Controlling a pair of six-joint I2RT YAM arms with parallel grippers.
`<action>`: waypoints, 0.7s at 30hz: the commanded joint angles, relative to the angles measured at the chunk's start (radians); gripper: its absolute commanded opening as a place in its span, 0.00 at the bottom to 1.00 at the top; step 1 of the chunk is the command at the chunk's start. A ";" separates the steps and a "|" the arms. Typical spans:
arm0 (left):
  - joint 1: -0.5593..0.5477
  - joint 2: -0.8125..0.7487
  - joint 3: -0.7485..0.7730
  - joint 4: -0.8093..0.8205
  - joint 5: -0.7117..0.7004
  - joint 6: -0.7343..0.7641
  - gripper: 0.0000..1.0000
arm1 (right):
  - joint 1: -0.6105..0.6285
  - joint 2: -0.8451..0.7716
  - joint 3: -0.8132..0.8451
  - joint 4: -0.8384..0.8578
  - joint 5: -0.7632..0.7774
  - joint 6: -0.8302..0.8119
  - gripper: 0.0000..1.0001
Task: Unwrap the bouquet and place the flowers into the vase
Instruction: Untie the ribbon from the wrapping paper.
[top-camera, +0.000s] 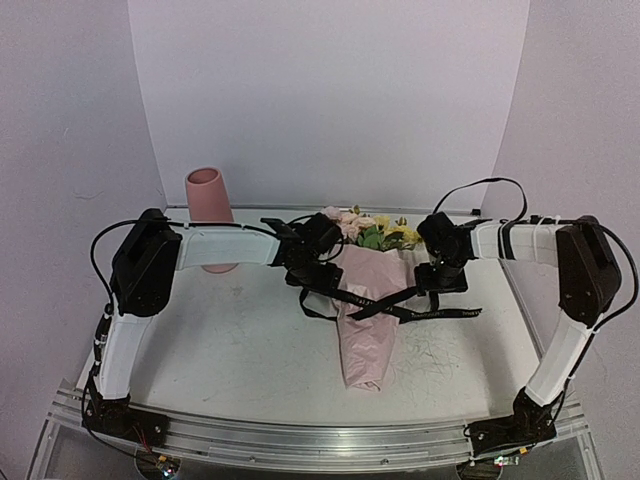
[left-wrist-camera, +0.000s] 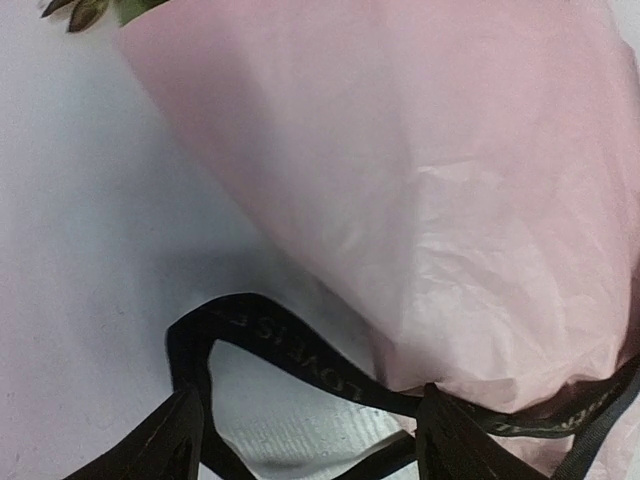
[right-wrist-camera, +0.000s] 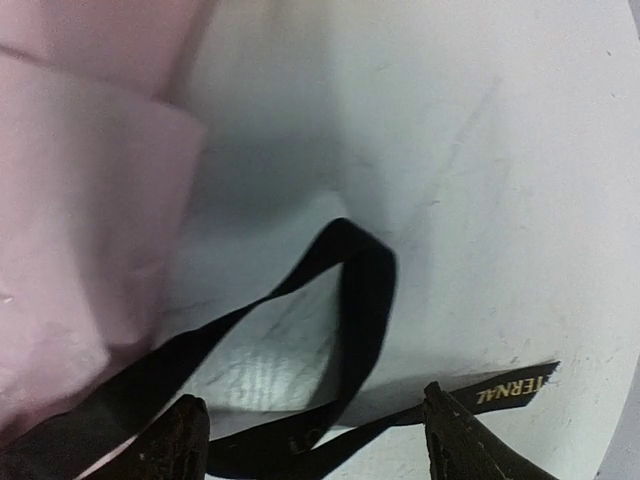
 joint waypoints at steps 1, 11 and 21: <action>0.012 -0.009 0.024 -0.082 -0.171 -0.061 0.72 | -0.082 -0.011 0.013 -0.090 0.050 0.041 0.75; 0.012 -0.086 -0.023 -0.085 -0.166 -0.030 0.68 | -0.098 -0.117 -0.027 0.023 -0.298 -0.094 0.78; -0.023 -0.172 -0.095 0.062 -0.024 0.032 0.71 | 0.035 -0.090 -0.027 0.057 -0.361 -0.033 0.77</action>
